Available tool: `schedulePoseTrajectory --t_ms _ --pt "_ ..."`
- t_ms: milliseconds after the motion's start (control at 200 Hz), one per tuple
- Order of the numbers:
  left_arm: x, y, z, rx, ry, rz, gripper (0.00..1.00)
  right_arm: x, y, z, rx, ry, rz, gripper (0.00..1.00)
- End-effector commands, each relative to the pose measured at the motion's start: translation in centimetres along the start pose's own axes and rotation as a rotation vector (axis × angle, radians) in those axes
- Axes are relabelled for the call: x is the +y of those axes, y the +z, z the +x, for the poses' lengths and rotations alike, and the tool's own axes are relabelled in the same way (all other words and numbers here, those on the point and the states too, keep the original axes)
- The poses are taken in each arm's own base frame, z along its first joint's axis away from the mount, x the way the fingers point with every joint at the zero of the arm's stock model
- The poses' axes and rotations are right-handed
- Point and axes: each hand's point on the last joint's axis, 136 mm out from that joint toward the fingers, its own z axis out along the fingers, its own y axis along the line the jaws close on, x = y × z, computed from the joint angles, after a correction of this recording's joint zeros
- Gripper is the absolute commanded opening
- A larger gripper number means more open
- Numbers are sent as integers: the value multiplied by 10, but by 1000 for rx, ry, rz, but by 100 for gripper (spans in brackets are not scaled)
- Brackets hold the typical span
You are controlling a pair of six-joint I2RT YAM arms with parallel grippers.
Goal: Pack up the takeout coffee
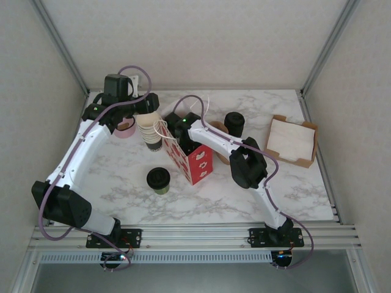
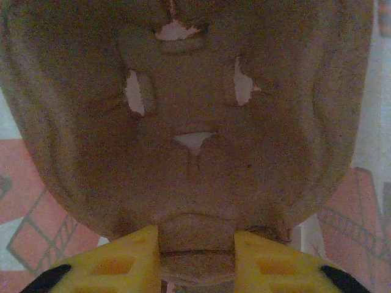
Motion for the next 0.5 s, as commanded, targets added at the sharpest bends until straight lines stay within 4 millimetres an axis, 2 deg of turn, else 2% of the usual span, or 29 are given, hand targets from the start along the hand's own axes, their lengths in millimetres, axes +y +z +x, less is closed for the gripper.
schedulePoseTrajectory --t_ms 0,496 --pt "0 -12 -10 -46 -19 1 70 2 -1 6 14 10 12 33" --pt "-3 -23 -14 -77 -32 16 77 -6 -88 -13 -150 26 12 57"
